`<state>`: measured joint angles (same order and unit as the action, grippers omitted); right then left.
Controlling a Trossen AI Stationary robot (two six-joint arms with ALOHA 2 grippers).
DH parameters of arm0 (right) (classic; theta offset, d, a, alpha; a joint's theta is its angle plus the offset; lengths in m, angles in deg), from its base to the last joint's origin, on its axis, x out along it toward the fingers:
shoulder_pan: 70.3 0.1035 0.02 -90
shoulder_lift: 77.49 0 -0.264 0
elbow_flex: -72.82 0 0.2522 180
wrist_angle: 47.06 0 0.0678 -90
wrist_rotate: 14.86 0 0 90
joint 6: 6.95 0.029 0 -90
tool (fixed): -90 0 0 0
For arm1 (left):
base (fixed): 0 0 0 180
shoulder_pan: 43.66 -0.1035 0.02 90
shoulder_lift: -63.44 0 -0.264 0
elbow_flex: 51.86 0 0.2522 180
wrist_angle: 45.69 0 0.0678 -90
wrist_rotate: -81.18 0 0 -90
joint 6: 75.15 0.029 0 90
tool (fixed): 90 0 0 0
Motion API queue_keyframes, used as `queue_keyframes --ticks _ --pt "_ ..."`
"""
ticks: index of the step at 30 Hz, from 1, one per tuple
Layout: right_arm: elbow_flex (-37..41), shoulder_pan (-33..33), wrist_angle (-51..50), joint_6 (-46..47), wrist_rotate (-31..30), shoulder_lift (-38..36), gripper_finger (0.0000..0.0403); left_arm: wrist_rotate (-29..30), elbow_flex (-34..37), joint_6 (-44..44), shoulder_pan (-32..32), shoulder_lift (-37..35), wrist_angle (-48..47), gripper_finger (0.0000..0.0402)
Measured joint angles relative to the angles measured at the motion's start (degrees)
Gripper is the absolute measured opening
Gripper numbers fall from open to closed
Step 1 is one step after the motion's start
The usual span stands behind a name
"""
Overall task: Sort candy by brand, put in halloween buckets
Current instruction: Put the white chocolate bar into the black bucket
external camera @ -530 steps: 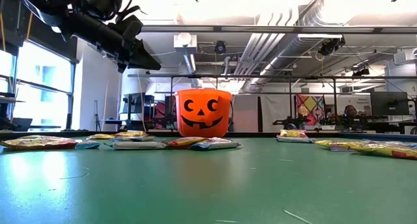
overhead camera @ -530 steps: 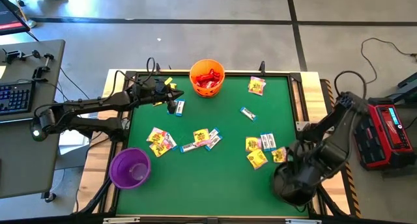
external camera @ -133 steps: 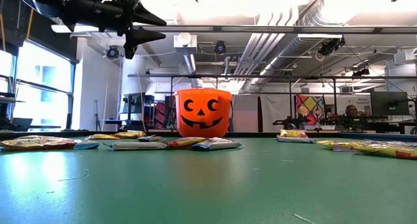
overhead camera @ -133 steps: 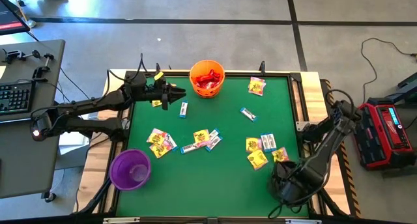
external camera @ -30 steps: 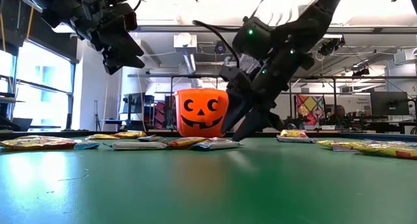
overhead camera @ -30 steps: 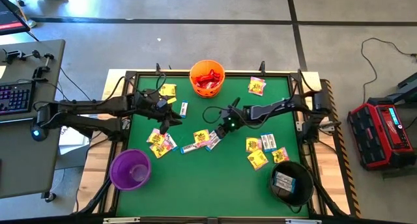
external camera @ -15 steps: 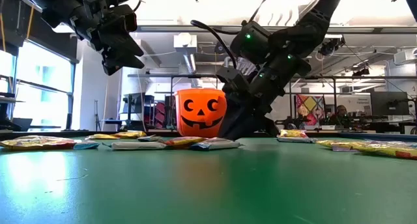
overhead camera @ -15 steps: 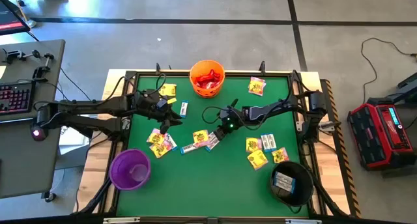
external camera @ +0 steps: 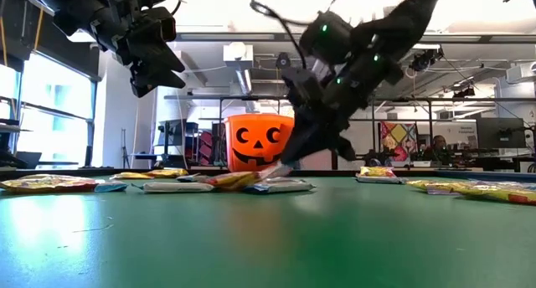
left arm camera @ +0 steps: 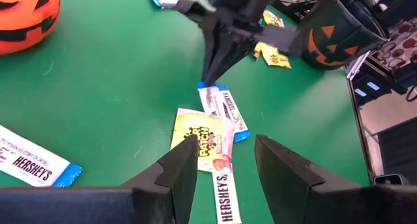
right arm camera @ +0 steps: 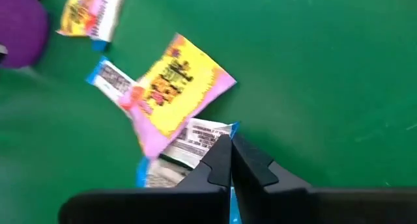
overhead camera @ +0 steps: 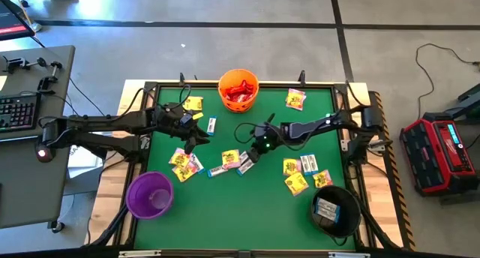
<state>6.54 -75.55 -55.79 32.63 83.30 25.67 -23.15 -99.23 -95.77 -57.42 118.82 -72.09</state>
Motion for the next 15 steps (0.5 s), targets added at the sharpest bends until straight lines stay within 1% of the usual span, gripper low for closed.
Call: queue_keyframes --ticks 5,10,15 --pt "0.0 1.95 -2.48 -0.01 -3.84 -5.28 0.0 0.05 0.0 -0.26 -0.01 0.0 0.02 0.0145" --pt "0.0 4.57 -7.63 0.69 -8.86 -10.78 0.0 0.07 0.0 -0.26 0.0 0.0 0.04 0.0145" --pt "0.0 7.11 -10.55 2.33 -12.28 -14.68 0.0 -0.2 0.0 -0.35 0.0 0.0 0.07 0.0145"
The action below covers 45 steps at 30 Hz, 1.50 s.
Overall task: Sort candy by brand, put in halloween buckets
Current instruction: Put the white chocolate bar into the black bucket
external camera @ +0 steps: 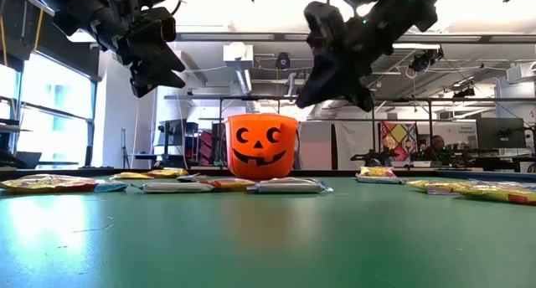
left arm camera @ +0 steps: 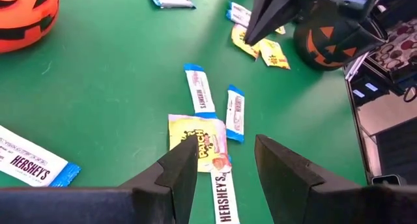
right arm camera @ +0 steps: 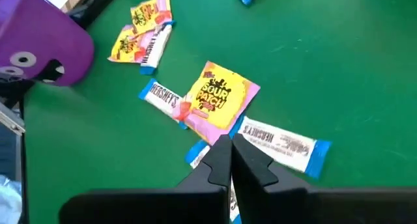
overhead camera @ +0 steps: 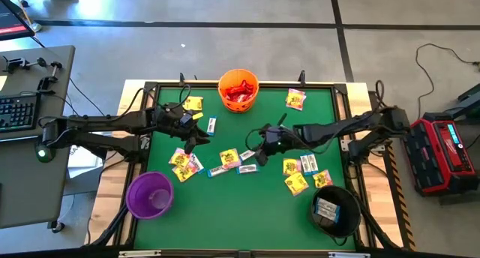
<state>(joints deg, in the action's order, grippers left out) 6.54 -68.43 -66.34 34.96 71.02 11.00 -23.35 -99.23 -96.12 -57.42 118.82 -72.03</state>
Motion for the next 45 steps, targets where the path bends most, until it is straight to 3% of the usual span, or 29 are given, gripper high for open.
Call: queue_keyframes --ticks 5,10,14,18,29,35,45 --pt "0.02 1.6 -1.88 -3.55 -0.25 0.5 0.0017 -0.06 0.0 0.04 0.54 0.0 0.02 0.0145" --pt "-1.21 1.66 -2.89 -13.76 1.21 3.9 0.0094 0.24 0.02 0.04 1.73 0.0 0.13 0.0145" --pt "-7.42 1.37 -5.91 -26.76 1.12 8.99 0.0166 0.49 0.02 0.04 2.52 0.02 0.17 0.0145" --pt "-16.25 0.96 -13.0 -38.69 1.4 16.38 0.0205 1.66 0.02 0.04 3.28 0.02 0.09 0.0145" --pt "-34.66 -2.84 -28.93 -56.11 5.12 29.5 0.0213 2.73 0.02 0.04 3.43 0.02 -0.24 0.0145" --pt "-35.65 -3.11 -30.94 -61.38 8.46 31.77 0.0213 2.74 0.02 0.07 3.43 0.02 -1.58 0.0145" --pt "-35.71 -3.06 -31.52 -61.92 6.12 34.18 0.0211 2.74 0.02 0.1 3.43 0.02 -2.19 0.0145"
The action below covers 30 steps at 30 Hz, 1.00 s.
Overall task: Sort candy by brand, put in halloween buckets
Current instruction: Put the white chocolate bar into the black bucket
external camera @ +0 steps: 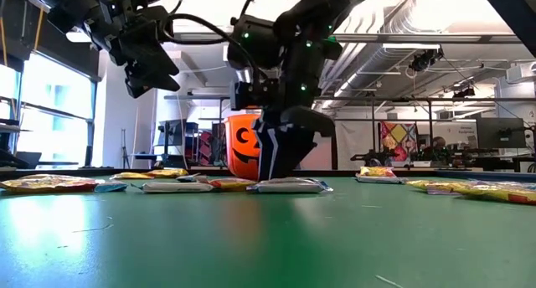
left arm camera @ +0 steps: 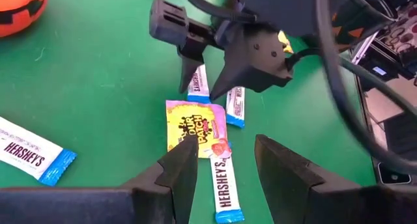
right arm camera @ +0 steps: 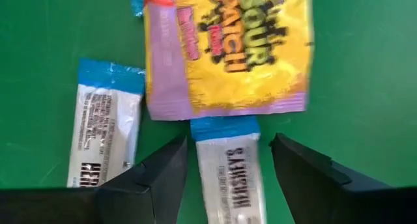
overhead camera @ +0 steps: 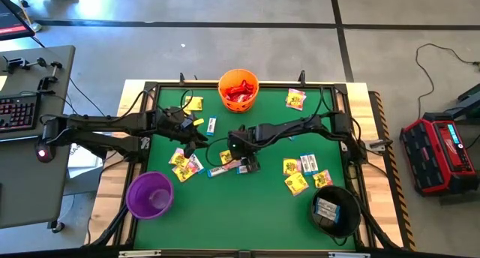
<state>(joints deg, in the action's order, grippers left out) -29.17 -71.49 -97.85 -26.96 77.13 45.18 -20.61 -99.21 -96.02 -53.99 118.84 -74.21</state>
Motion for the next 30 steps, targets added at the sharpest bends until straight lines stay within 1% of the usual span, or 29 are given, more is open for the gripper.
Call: queue_keyframes --ticks 2,4,11,15,21,26,30 --pt "0.02 0.0 0.26 0.0 -0.02 0.22 0.0202 0.0 0.0 -0.01 0.0 0.0 -0.01 0.0145" --pt "0.02 0.0 0.26 0.26 0.19 0.33 0.0185 0.0 0.0 0.01 0.0 0.0 -0.04 0.0145" --pt "0.13 0.02 0.84 0.59 0.62 0.35 0.0096 0.0 0.0 -0.03 -0.04 0.0 -0.04 0.0145" --pt "0.06 0.0 1.72 0.89 0.73 0.26 0.0061 0.0 0.0 -0.07 -0.02 0.0 -0.04 0.0145" --pt "0.19 0.09 2.05 3.81 0.92 -0.52 0.0037 0.0 0.0 -0.06 0.0 0.0 -0.04 0.0145" --pt "0.28 0.09 1.74 6.36 1.01 -1.95 0.0006 0.0 0.0 -0.07 0.0 0.0 -0.04 0.0145" --pt "0.28 0.22 1.57 8.73 1.34 -3.12 0.0001 -0.02 0.0 -0.23 0.0 0.0 -0.15 0.0145"
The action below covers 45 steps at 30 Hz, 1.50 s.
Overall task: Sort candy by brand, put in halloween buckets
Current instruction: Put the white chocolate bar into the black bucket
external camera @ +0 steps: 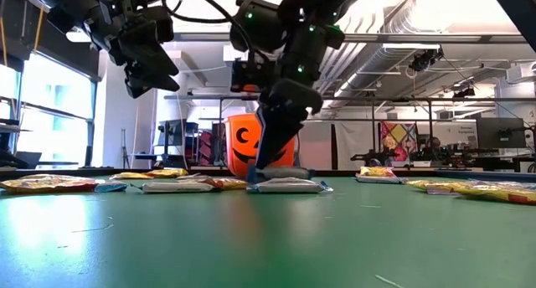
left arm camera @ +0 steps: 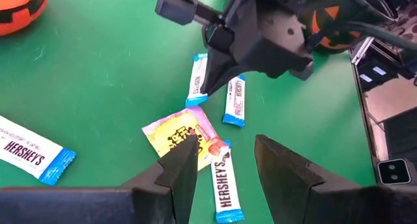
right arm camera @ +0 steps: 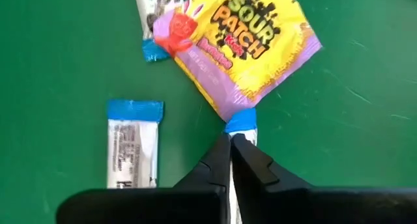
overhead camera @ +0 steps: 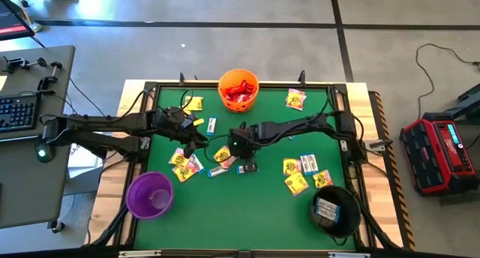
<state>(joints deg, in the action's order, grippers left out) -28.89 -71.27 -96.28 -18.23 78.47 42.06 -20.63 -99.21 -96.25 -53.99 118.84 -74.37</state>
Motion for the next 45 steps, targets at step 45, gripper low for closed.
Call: queue_keyframes --ticks 45 --pt "11.42 10.88 -1.23 30.46 -10.28 -27.93 0.0 3.72 -0.02 0.19 7.36 2.75 3.1 0.0145"
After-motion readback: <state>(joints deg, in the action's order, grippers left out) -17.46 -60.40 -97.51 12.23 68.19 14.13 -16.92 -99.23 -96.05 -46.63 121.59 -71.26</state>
